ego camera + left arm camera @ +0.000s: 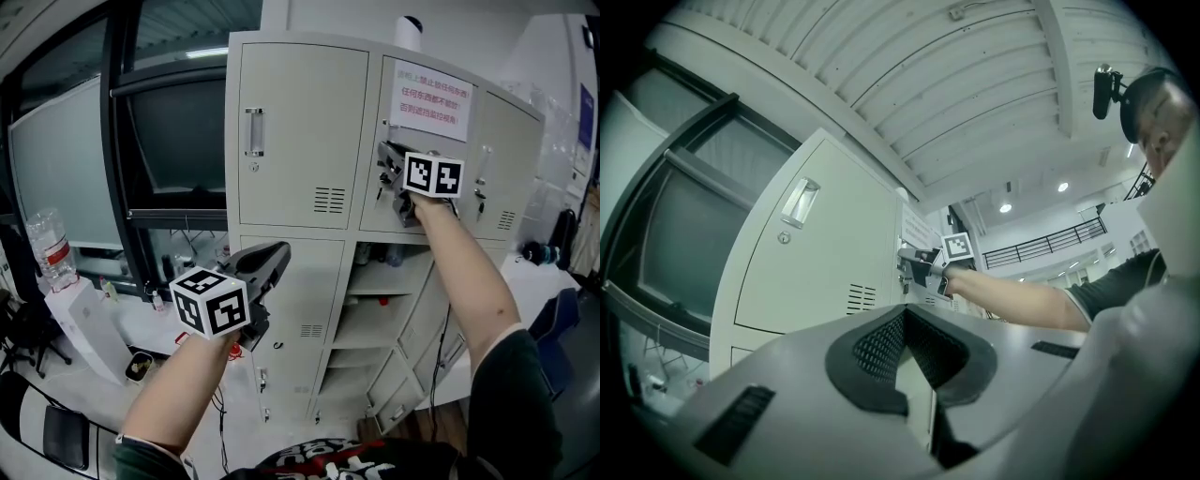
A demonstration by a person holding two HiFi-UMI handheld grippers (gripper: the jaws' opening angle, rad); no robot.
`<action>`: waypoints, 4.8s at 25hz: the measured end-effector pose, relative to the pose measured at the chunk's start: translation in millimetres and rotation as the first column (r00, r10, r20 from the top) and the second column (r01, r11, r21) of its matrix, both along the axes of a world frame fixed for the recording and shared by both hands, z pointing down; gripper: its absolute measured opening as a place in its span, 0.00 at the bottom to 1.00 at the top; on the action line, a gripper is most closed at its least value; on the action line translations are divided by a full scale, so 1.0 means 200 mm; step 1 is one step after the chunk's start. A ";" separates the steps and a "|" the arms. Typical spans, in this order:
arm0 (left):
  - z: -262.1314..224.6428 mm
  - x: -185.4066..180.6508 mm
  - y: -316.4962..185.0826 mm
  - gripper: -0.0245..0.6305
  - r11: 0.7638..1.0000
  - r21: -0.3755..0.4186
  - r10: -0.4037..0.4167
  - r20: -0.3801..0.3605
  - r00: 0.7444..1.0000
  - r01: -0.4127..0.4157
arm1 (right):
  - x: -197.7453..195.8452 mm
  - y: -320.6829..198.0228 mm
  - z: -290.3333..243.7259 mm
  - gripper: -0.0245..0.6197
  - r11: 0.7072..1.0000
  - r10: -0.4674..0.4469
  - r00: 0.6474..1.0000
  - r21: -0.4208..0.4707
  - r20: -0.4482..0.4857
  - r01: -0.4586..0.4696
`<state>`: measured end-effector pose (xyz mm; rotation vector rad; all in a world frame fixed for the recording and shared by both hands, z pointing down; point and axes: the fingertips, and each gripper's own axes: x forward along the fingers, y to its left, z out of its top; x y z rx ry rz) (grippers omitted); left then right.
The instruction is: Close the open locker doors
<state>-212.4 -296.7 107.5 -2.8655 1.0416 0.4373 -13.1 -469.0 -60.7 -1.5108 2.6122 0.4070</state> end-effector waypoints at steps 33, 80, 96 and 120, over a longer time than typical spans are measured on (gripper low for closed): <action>0.32 0.38 0.31 0.05 0.998 -0.009 0.059 0.050 0.997 -0.059 | 0.23 1.03 1.09 0.14 0.963 -0.230 0.973 -0.133 0.032 0.233; 1.26 1.79 0.51 0.05 0.944 -0.324 0.096 0.110 0.989 -0.055 | 1.35 1.17 2.11 0.33 0.593 -0.772 0.636 -0.367 -0.003 0.717; 1.27 1.58 0.47 0.05 0.949 -0.316 0.012 0.066 0.998 0.010 | 1.04 1.17 2.12 0.33 0.487 -0.858 0.512 -0.389 -0.044 0.782; 1.27 0.84 0.13 0.05 0.951 -0.297 0.097 0.038 0.995 -0.081 | 0.31 0.75 2.14 0.14 0.634 -0.739 0.668 -0.419 -0.083 0.650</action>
